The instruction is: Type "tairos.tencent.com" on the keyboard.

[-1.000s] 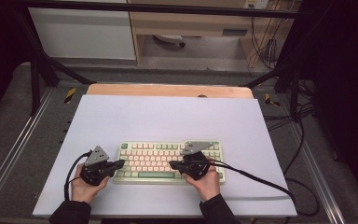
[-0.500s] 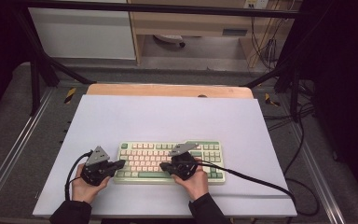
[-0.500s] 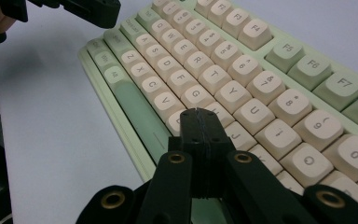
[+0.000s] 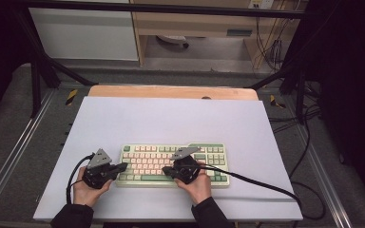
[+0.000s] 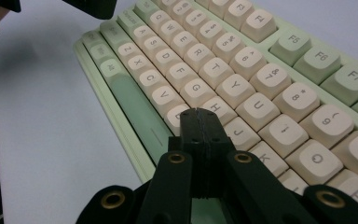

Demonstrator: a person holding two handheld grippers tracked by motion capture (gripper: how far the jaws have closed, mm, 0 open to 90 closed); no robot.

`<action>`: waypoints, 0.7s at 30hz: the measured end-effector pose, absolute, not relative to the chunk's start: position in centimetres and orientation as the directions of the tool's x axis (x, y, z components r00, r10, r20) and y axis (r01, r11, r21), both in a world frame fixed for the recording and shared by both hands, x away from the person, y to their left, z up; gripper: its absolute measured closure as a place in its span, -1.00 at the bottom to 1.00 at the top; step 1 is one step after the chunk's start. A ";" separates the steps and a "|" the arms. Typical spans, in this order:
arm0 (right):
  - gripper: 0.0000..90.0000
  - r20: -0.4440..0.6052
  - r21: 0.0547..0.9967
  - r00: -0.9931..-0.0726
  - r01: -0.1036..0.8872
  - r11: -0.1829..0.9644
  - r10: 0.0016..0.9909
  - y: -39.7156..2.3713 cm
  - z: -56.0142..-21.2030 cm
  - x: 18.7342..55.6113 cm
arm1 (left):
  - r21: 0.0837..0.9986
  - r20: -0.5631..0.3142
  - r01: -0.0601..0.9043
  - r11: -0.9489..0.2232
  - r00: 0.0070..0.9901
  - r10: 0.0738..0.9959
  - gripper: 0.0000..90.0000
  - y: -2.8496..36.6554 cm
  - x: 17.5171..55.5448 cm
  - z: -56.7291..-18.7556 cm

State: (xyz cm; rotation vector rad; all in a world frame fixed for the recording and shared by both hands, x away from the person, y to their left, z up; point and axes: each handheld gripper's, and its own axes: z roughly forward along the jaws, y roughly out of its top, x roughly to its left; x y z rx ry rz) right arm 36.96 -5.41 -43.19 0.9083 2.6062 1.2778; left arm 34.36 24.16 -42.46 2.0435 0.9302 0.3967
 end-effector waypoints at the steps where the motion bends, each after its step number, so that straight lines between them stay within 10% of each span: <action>1: 1.00 0.158 0.743 -0.818 0.467 0.480 0.552 -5.4 -43.3 37.0 | 0.797 -0.052 0.471 -0.377 0.676 0.736 1.00 24.2 34.4 -42.5; 21: 1.00 0.139 0.755 -0.819 0.451 0.476 0.556 -6.9 -41.0 36.9 | 0.802 -0.048 0.463 -0.377 0.679 0.732 1.00 24.2 34.2 -42.2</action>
